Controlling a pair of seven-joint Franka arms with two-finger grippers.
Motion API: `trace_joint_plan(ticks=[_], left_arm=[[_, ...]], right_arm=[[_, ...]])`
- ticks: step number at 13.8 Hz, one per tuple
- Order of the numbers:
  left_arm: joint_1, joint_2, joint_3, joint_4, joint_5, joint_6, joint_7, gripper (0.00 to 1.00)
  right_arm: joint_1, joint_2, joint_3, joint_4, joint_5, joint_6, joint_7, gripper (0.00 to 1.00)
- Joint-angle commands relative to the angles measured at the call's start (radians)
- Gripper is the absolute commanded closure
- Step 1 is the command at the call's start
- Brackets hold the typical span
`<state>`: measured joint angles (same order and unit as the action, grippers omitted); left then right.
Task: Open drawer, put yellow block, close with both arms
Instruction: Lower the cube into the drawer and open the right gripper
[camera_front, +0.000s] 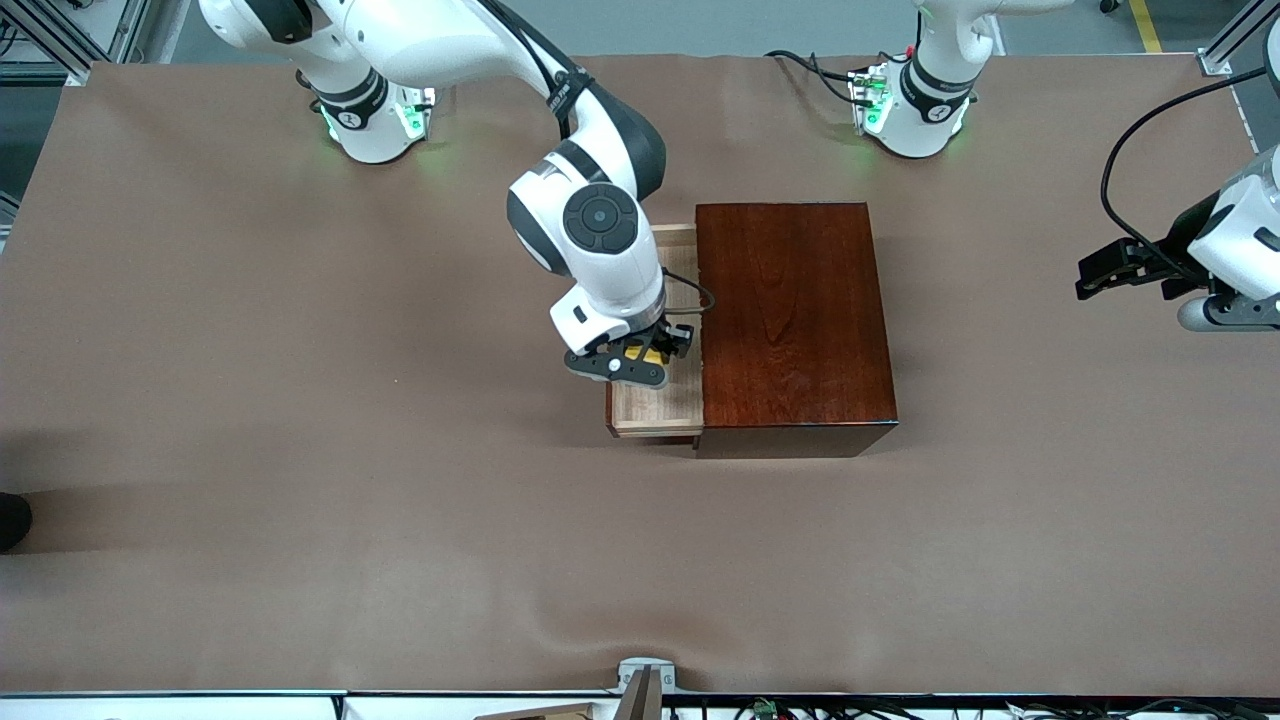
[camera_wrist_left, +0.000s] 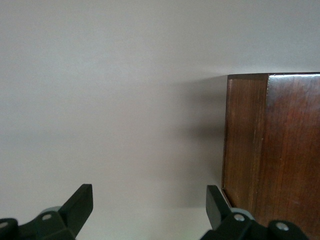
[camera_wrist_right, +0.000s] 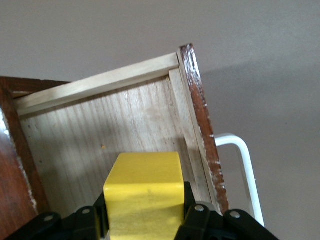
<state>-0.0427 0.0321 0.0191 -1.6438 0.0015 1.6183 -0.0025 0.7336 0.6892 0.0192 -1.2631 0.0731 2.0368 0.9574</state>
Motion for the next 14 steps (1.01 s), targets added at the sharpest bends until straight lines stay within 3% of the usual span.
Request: trace_joint_plan(ticks=[1, 9, 10, 12, 13, 14], left_arm=[[-0.003, 0.003, -0.001, 0.013, 0.008, -0.015, 0.010, 0.00], [-0.002, 0.003, -0.001, 0.013, 0.008, -0.015, 0.010, 0.00], [-0.002, 0.003, -0.001, 0.013, 0.008, -0.015, 0.012, 0.00], [-0.002, 0.003, -0.001, 0.013, 0.008, -0.015, 0.012, 0.00], [-0.002, 0.003, -0.001, 0.015, 0.008, -0.015, 0.010, 0.00], [-0.002, 0.005, -0.001, 0.015, 0.008, -0.015, 0.010, 0.00]], right_arm=[[-0.010, 0.022, 0.012, 0.030, -0.015, 0.003, -0.014, 1.00], [-0.003, 0.038, 0.012, 0.030, -0.015, 0.023, -0.063, 1.00], [-0.005, 0.041, 0.013, 0.030, -0.015, 0.023, -0.063, 0.91], [-0.007, 0.041, 0.013, 0.030, -0.015, 0.023, -0.065, 0.84], [-0.008, 0.041, 0.013, 0.030, -0.015, 0.023, -0.065, 0.75], [-0.010, 0.041, 0.013, 0.030, -0.015, 0.023, -0.060, 0.57]])
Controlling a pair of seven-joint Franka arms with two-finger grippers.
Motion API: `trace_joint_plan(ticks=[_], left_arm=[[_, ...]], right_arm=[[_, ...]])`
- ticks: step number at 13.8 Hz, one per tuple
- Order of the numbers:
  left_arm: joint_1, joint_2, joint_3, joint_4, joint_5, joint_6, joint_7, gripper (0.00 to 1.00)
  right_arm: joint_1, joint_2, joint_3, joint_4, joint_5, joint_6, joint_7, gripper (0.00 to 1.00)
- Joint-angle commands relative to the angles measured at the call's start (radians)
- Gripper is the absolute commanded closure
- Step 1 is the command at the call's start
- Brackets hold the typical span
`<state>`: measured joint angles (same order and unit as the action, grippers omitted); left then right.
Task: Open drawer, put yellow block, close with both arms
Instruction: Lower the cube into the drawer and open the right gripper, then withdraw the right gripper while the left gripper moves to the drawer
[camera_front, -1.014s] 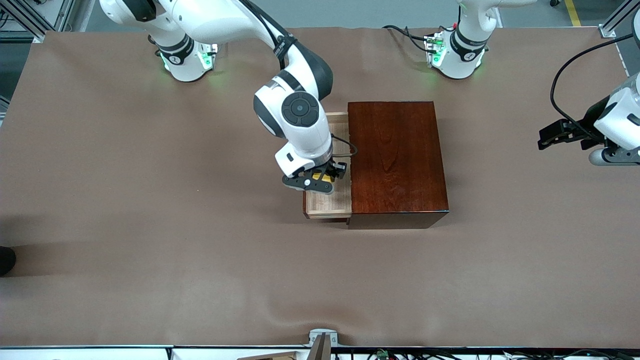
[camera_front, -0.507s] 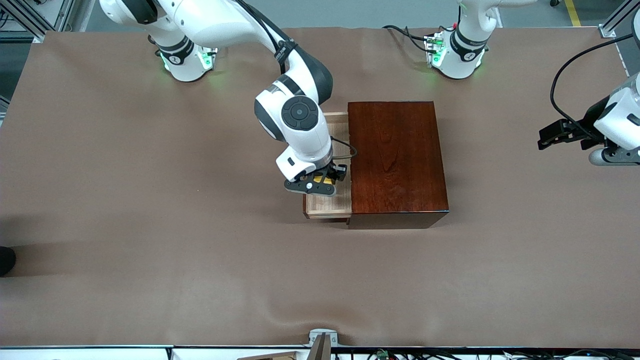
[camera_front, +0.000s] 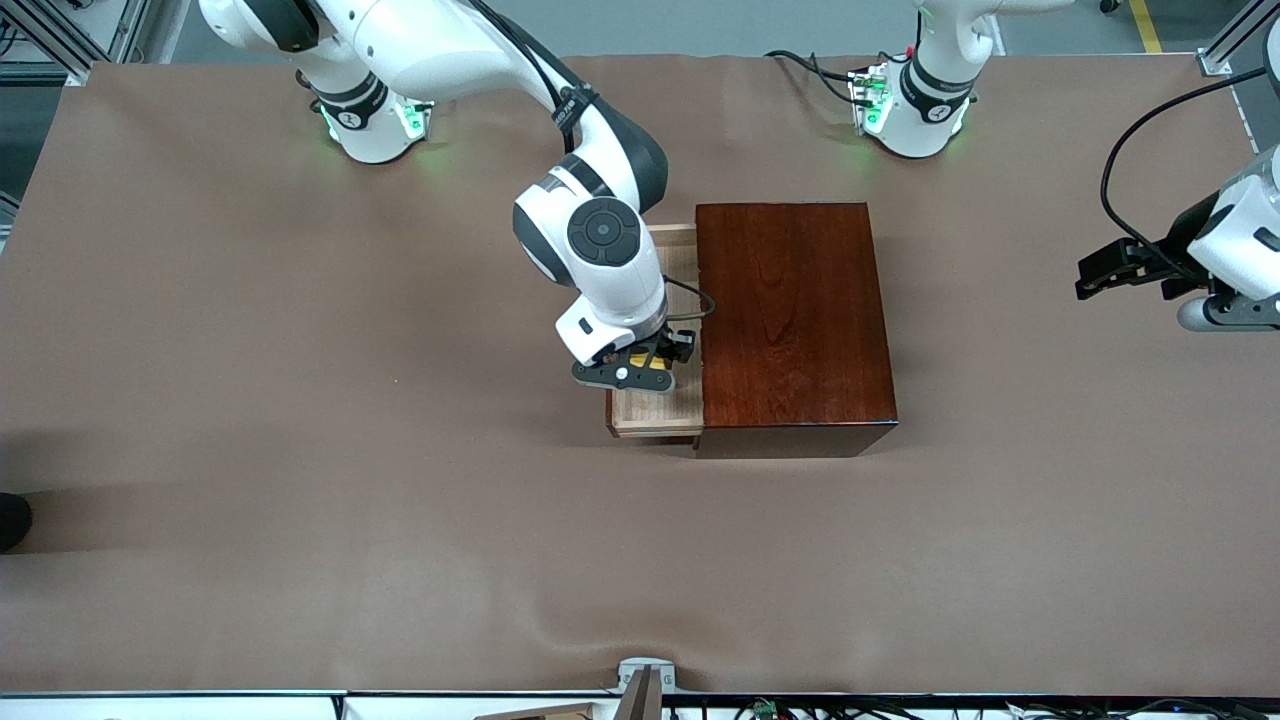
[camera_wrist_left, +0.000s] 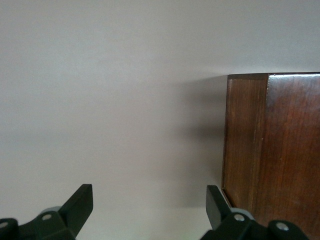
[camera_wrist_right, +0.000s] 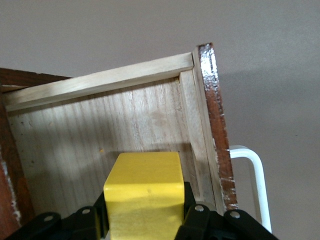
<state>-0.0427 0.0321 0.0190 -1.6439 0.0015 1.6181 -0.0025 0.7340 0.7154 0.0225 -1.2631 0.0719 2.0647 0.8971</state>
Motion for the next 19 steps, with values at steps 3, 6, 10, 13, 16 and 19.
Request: trace_joint_plan(ticks=[3, 6, 10, 13, 16, 19], left_arm=[[-0.002, 0.008, -0.001, 0.015, 0.008, -0.015, 0.009, 0.00], [-0.003, 0.009, -0.001, 0.015, 0.008, -0.015, 0.006, 0.00], [-0.003, 0.011, -0.001, 0.015, 0.008, -0.015, 0.006, 0.00], [-0.003, 0.011, -0.001, 0.013, 0.008, -0.015, 0.004, 0.00], [-0.011, 0.012, -0.001, 0.015, 0.008, -0.015, -0.004, 0.00], [-0.023, 0.022, -0.028, 0.019, 0.008, -0.011, -0.058, 0.00]], right_arm=[[-0.010, 0.013, 0.010, 0.030, -0.012, -0.005, 0.003, 0.37], [-0.011, 0.012, 0.010, 0.033, -0.009, -0.005, 0.005, 0.00], [-0.019, -0.048, 0.010, 0.040, -0.003, -0.070, 0.002, 0.00], [-0.051, -0.132, 0.011, 0.060, 0.017, -0.213, 0.000, 0.00], [-0.091, -0.230, 0.010, 0.062, 0.019, -0.345, -0.007, 0.00], [-0.190, -0.362, 0.008, 0.028, 0.006, -0.486, -0.142, 0.00]])
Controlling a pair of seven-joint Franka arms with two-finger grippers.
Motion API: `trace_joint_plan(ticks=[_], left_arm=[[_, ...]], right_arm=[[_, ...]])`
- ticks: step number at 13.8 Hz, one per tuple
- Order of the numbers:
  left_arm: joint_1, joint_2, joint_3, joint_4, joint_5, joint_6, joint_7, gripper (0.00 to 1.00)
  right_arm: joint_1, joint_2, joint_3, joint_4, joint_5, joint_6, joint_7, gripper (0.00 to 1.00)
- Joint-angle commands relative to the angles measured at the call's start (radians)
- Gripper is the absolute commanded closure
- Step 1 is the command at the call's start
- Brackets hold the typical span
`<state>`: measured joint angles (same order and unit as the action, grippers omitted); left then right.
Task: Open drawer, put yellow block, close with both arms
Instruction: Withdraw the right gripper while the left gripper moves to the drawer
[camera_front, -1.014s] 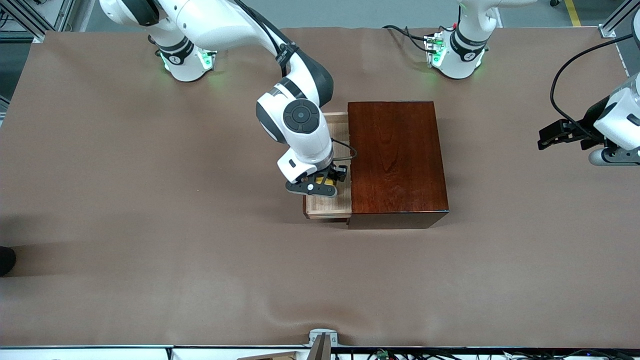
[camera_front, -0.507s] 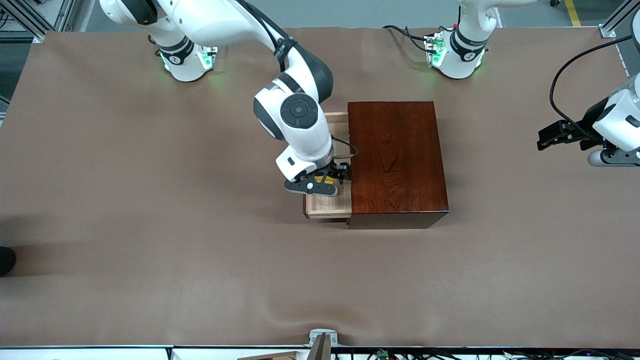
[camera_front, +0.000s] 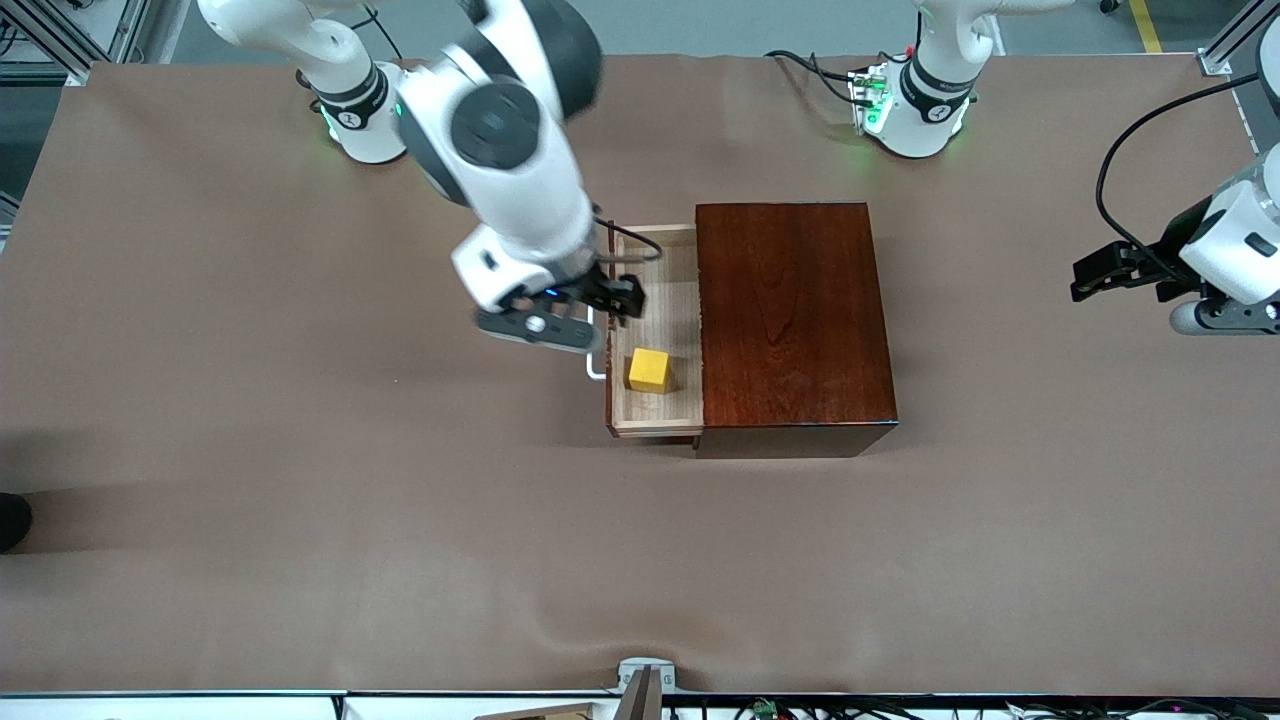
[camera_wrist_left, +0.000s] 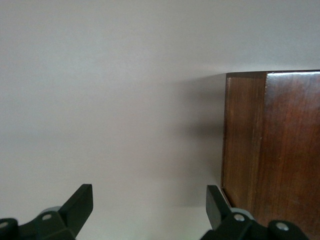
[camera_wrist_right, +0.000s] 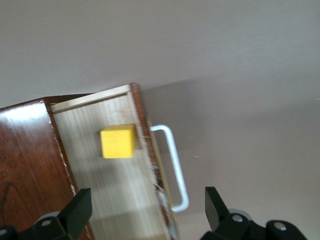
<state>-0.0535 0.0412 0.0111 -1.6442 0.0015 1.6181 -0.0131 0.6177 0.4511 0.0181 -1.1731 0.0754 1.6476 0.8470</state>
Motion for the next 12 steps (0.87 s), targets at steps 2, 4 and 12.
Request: trace_joint_plan(ticks=[2, 4, 12], left_arm=[[-0.032, 0.025, -0.048, 0.024, 0.011, -0.009, -0.131, 0.00], [-0.066, 0.028, -0.081, 0.023, 0.032, -0.009, -0.218, 0.00], [-0.169, 0.080, -0.235, 0.056, 0.031, -0.010, -0.603, 0.00]], right_arm=[[-0.175, -0.175, 0.013, -0.103, -0.022, -0.133, -0.199, 0.00], [-0.242, -0.263, 0.013, -0.192, -0.081, -0.134, -0.329, 0.00], [-0.571, -0.460, 0.003, -0.404, -0.089, -0.069, -0.753, 0.00]])
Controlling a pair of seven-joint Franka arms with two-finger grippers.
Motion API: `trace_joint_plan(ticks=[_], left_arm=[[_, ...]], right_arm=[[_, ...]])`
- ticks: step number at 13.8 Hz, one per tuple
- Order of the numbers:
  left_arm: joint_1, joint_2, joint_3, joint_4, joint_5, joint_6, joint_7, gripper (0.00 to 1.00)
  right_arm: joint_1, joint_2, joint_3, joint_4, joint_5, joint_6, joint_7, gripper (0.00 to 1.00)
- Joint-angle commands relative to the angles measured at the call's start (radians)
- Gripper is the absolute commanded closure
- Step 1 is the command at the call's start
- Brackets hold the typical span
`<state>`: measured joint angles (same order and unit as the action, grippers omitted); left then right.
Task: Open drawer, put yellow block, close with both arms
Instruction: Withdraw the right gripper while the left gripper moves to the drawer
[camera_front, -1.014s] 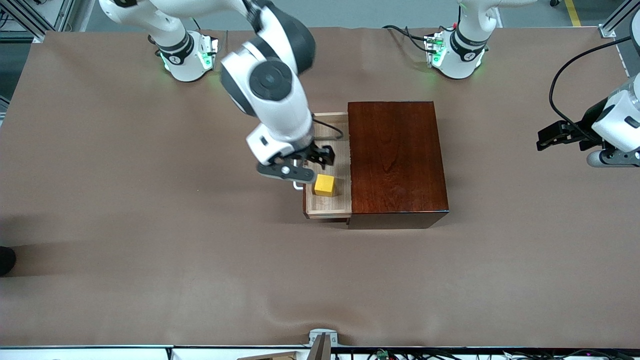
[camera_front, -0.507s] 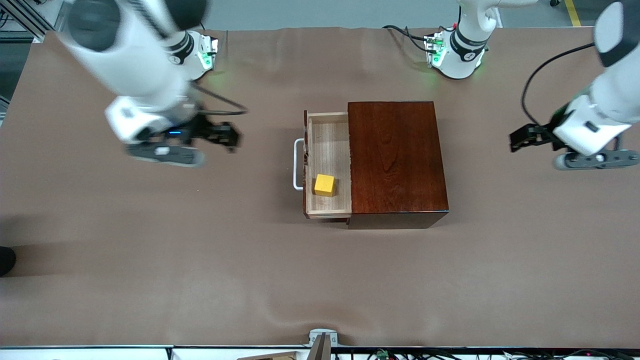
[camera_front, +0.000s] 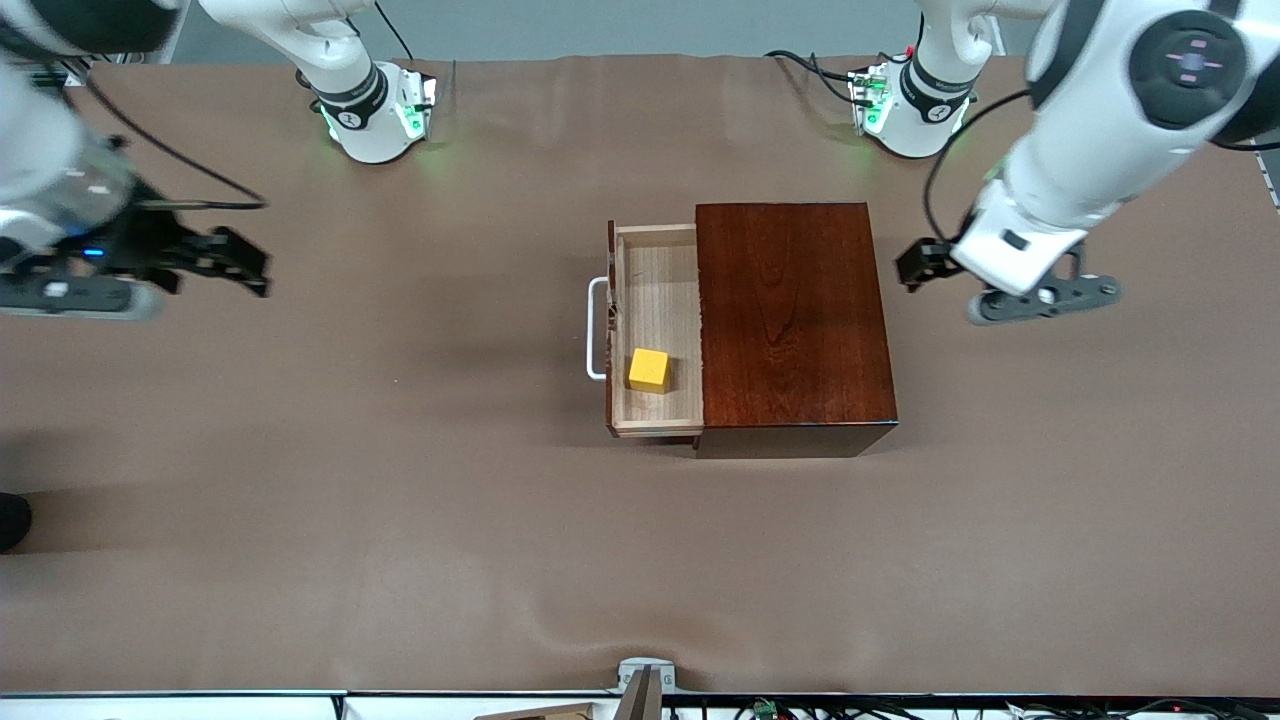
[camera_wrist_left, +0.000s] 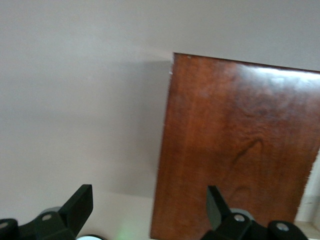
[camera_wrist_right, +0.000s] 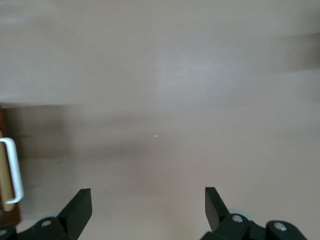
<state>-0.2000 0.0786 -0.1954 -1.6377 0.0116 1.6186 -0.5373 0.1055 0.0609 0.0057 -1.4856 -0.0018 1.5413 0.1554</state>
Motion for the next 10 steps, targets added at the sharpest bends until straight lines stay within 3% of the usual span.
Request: trace_joint_plan(ticks=[1, 5, 10], left_arm=[[-0.051, 0.061, -0.035, 0.064, 0.022, -0.011, -0.134, 0.00], [-0.188, 0.139, -0.035, 0.128, 0.021, -0.011, -0.375, 0.00], [-0.344, 0.277, -0.033, 0.231, 0.022, 0.001, -0.643, 0.00]], right_arm=[[-0.087, -0.070, 0.008, -0.091, -0.012, 0.034, -0.080, 0.00], [-0.158, -0.064, 0.005, -0.087, -0.012, 0.026, -0.102, 0.00], [-0.164, -0.066, 0.005, -0.085, -0.012, 0.000, -0.059, 0.00]])
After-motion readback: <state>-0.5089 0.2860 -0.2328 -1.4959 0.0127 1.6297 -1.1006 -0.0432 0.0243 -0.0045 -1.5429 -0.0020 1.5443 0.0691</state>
